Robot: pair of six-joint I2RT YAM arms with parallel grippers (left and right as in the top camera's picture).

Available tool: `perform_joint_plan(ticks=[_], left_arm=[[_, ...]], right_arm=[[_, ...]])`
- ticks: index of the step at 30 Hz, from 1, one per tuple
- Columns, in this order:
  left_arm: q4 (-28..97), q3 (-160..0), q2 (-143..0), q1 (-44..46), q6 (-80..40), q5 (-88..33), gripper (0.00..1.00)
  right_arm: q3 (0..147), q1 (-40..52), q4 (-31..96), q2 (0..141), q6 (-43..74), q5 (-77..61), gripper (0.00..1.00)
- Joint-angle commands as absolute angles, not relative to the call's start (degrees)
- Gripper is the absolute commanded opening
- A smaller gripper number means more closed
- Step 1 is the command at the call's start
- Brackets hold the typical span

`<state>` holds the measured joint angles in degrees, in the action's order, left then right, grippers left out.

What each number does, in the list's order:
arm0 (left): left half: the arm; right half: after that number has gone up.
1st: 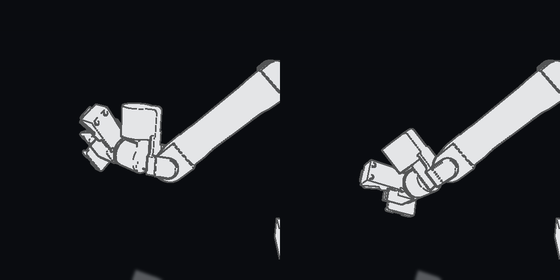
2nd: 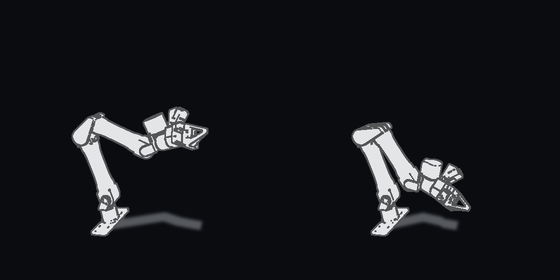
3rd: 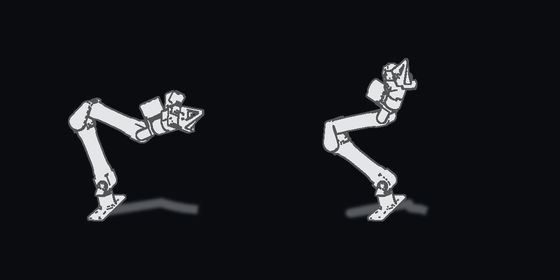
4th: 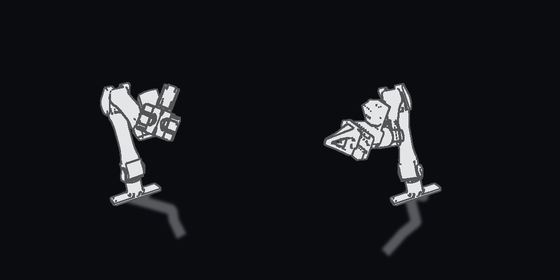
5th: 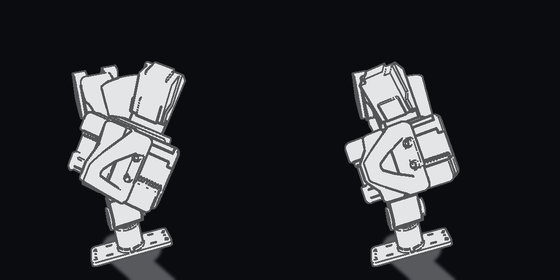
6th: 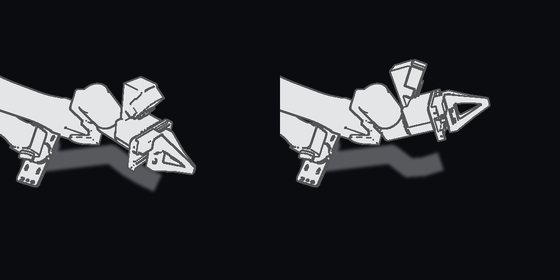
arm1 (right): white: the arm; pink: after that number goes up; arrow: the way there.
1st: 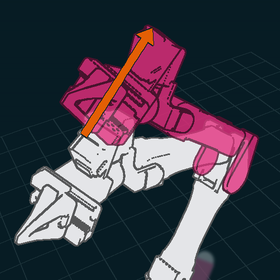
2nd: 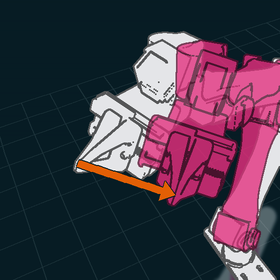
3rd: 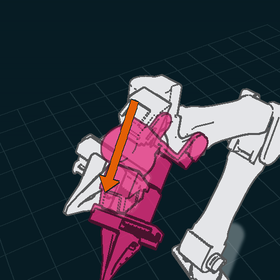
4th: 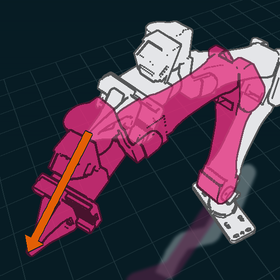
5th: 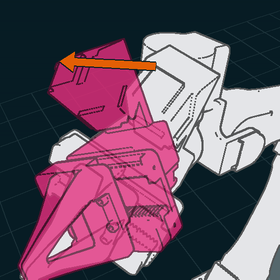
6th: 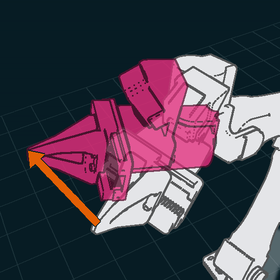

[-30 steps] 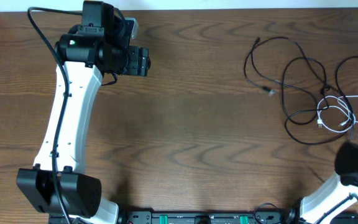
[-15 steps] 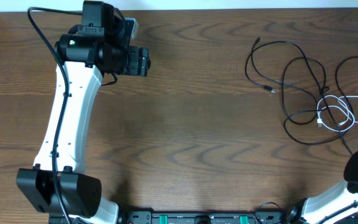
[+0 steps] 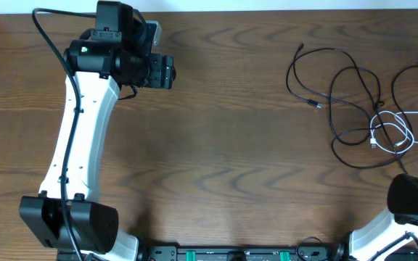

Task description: Untangle cables

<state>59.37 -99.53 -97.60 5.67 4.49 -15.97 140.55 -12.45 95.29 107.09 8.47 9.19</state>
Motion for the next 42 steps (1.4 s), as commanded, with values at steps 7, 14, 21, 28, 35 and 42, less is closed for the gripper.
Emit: perform_joint_plan(ticks=[7,14,21,28,35,42], left_arm=[[59.9,-100.05,-96.18,5.5,4.78,-16.29,0.79],[60.34,-100.03,-96.18,5.54,4.8,-16.45,0.79],[60.36,-100.03,-96.18,5.54,4.8,-16.45,0.79],[60.38,-100.03,-96.18,5.54,4.8,-16.45,0.79],[60.6,-100.03,-96.18,5.54,4.8,-16.45,0.79],[60.62,-100.03,-96.18,5.54,4.8,-16.45,0.79]], right_arm=[[122.87,-3.73,89.27,107.2,7.64,9.08,0.59],[106.98,0.89,80.86,107.2,7.66,8.97,0.26],[99.33,2.42,77.54,107.2,8.6,8.6,0.31],[94.19,2.28,77.45,107.2,10.39,8.88,0.67],[88.66,2.28,74.98,107.2,12.23,9.54,0.69],[85.1,2.13,74.56,107.2,14.98,12.34,0.69]])
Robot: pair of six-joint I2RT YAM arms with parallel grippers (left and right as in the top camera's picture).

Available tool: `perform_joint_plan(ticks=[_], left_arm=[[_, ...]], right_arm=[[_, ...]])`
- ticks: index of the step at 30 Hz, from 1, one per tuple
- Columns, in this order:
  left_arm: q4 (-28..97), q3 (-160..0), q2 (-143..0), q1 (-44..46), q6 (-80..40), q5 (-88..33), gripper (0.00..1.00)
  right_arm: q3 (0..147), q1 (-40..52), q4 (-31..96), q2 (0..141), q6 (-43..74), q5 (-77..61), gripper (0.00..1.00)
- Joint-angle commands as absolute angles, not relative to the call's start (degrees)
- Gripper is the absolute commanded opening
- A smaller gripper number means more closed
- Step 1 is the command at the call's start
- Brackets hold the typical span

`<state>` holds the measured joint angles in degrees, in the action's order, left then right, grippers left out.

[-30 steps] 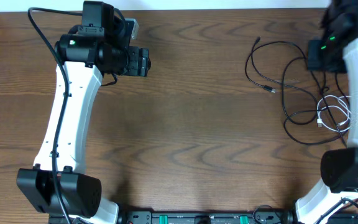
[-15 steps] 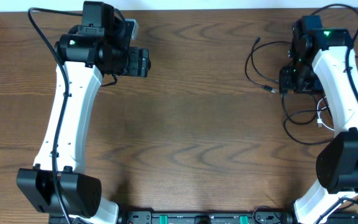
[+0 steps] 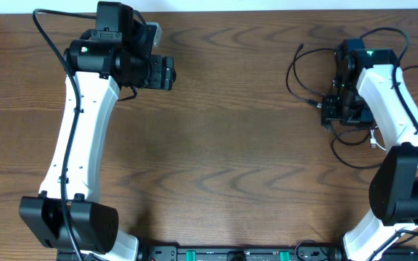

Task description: Untangle cables

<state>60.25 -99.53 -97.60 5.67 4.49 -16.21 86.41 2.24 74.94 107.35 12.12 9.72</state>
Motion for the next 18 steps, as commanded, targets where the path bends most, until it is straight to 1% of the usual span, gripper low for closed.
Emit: perform_joint_plan(ticks=[1,5,9,18], left_arm=[[60.62,-100.03,-96.18,5.54,4.8,-16.45,0.79],[60.64,-100.03,-96.18,5.54,4.8,-16.45,0.79],[60.64,-100.03,-96.18,5.54,4.8,-16.45,0.79],[60.58,-100.03,-96.18,5.54,4.8,-16.45,0.79]], right_arm=[[84.84,2.07,74.39,107.2,15.42,12.56,0.69],[84.62,1.45,74.56,107.2,15.84,12.84,0.69],[84.62,0.32,76.27,107.2,18.87,16.38,0.69],[84.2,-0.75,76.44,107.2,19.92,16.62,0.69]])
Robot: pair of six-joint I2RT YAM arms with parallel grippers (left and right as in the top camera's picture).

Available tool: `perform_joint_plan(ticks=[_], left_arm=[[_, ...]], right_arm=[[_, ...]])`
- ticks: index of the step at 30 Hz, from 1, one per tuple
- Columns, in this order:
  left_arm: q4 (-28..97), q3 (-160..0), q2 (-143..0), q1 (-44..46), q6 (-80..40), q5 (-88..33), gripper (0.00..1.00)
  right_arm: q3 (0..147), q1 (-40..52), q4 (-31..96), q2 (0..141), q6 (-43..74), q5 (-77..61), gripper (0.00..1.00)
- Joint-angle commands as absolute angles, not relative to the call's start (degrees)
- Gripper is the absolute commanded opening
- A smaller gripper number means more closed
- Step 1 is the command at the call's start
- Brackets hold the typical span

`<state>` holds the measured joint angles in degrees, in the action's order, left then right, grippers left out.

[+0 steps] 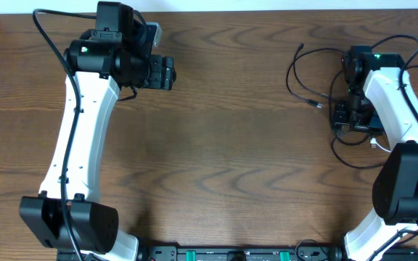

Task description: Untangle cables

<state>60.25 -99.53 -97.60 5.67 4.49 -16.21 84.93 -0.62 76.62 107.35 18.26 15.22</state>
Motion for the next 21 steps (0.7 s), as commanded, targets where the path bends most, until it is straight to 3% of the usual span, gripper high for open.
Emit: perform_joint_plan(ticks=[1,12,14,18,21], left_arm=[[60.55,-100.03,-96.18,5.54,4.8,-16.45,0.78],[60.53,-100.03,-96.18,5.54,4.8,-16.49,0.79],[60.53,-100.03,-96.18,5.54,4.8,-16.49,0.79],[60.55,-100.03,-96.18,5.54,4.8,-16.47,0.79],[60.55,-100.03,-96.18,5.54,4.8,-16.49,0.79]], right_arm=[[84.01,-0.78,75.9,107.2,19.99,16.58,0.69],[79.79,-0.75,72.4,107.2,21.19,16.58,0.65],[79.79,-0.78,72.25,107.2,21.19,16.58,0.49],[79.79,-0.78,72.16,107.2,21.19,16.58,0.46],[79.79,-0.78,72.12,107.2,21.23,16.58,0.3]])
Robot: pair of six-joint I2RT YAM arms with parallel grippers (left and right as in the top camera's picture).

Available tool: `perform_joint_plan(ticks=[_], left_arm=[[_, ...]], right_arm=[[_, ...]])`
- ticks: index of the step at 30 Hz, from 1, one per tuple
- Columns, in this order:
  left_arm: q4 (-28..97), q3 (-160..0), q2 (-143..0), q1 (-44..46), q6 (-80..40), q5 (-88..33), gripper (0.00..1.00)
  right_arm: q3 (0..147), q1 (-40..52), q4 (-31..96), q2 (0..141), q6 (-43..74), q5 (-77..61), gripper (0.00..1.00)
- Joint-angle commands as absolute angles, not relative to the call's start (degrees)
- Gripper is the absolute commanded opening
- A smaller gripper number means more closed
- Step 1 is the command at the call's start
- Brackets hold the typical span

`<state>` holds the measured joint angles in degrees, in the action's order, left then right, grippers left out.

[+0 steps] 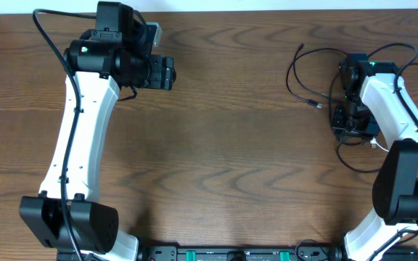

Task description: Untangle cables

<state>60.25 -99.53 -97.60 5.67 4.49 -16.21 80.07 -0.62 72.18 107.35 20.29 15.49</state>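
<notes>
A thin black cable (pixel 312 72) lies in loops at the right of the table, one end near the top. A white cable (pixel 374 142) tangled with it shows only as a small bit beside the arm. My right gripper (pixel 345 131) hangs over the tangle; the arm hides its fingers, so their state is unreadable. My left gripper (pixel 171 73) hovers at the upper left, far from the cables, its jaws not clearly visible.
The wooden table (pixel 223 145) spans the view. The left arm's white link (pixel 78 138) crosses the left side. Black bases with green connectors (pixel 231 254) sit at the front edge. A black lead (pixel 405 51) arcs above the right arm.
My right gripper has shifted slightly toward the front of the table, over the tangle. The left arm has not moved.
At first the right arm was drawn back at the lower right and both cables lay fully visible, the white one coiled among black loops. Then my right gripper stood over the tangle's left part. It has since stayed there, shifting slightly. The left arm stayed still.
</notes>
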Motion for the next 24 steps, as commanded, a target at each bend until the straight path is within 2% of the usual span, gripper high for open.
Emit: perform_joint_plan(ticks=[1,2,3,11,12,13,14,16,18,24], left_arm=[[60.53,-100.03,-96.18,5.54,4.8,-16.49,0.79],[60.53,-100.03,-96.18,5.54,4.8,-16.56,0.79],[60.53,-100.03,-96.18,5.54,4.82,-17.02,0.79],[60.55,-100.03,-96.18,5.54,4.82,-17.52,0.79],[60.55,-100.03,-96.18,5.54,4.82,-17.52,0.79],[60.53,-100.03,-96.18,5.54,4.82,-17.52,0.79],[60.55,-100.03,-96.18,5.54,4.82,-17.5,0.79],[60.53,-100.03,-96.18,5.54,4.82,-17.52,0.79],[60.53,-100.03,-96.16,5.54,4.82,-17.52,0.79],[60.51,-100.03,-96.18,5.54,4.84,-17.5,0.79]], right_arm=[[79.79,-0.78,72.07,107.2,21.23,16.6,0.16],[79.79,-0.78,71.79,107.2,21.26,16.58,0.06],[79.79,-0.78,71.5,107.2,21.41,16.58,0.01],[79.79,-0.78,70.63,107.2,21.17,16.56,0.01],[79.81,-0.78,70.81,107.2,21.17,16.53,0.07],[79.79,-0.78,71.02,107.2,21.21,16.51,0.33],[79.79,-0.78,71.16,107.2,21.32,16.53,0.51],[79.79,-0.78,71.18,107.2,22.2,16.86,0.68],[79.79,-0.78,71.46,107.2,22.96,17.45,0.76],[79.33,-0.78,71.5,107.2,23.55,18.13,0.77]])
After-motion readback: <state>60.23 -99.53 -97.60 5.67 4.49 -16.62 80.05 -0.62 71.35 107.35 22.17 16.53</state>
